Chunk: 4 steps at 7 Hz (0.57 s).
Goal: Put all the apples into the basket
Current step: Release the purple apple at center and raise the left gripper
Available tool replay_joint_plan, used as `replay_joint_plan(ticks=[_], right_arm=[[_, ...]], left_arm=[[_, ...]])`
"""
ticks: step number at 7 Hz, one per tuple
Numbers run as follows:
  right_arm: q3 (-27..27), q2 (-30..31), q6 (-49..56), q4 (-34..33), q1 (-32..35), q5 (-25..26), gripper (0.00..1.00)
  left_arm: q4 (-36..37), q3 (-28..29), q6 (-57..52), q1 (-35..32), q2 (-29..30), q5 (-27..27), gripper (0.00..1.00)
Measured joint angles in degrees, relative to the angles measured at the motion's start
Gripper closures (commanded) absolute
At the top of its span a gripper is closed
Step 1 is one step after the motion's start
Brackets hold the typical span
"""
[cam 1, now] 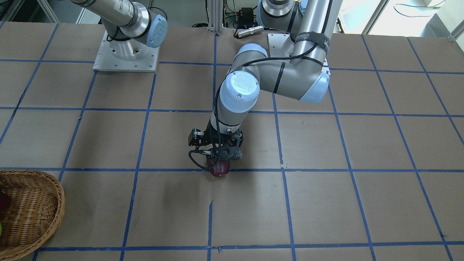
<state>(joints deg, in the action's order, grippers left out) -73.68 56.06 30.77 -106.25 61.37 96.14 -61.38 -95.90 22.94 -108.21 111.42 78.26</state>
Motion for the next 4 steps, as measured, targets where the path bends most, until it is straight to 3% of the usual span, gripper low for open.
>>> replay_joint_plan(ticks=[2, 4], right_arm=[[-0.06, 6.49, -3.03, 9.04, 7.27, -3.87, 0.00], [-0.49, 8.93, -13.04, 12.06, 19.16, -7.22, 0.00]], left_arm=[[-16.09, 3.89, -1.31, 3.14, -8.43, 2.11, 0.00], [-28.56, 6.04, -9.48, 8.54, -15.57, 4.61, 0.00]])
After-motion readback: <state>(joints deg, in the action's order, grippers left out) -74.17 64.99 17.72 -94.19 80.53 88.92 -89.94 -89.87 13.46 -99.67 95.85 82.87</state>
